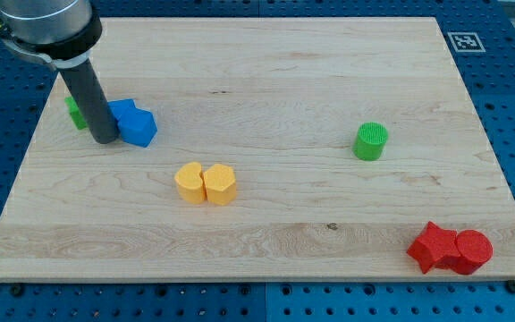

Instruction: Move the blue triangle away from the blue cube and green star

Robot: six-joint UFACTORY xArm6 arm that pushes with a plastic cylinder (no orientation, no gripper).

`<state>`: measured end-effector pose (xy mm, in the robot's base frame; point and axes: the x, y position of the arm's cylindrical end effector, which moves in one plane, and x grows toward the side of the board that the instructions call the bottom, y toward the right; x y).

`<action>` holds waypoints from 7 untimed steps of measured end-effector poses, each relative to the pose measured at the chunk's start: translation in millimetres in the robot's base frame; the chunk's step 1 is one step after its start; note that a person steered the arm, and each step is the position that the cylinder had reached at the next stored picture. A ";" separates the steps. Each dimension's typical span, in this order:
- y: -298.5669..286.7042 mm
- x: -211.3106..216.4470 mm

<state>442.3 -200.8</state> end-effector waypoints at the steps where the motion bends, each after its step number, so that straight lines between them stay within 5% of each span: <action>1: 0.0 0.0; 4: -91.8 -7.9; 7: -78.8 -47.9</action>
<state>394.4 -279.6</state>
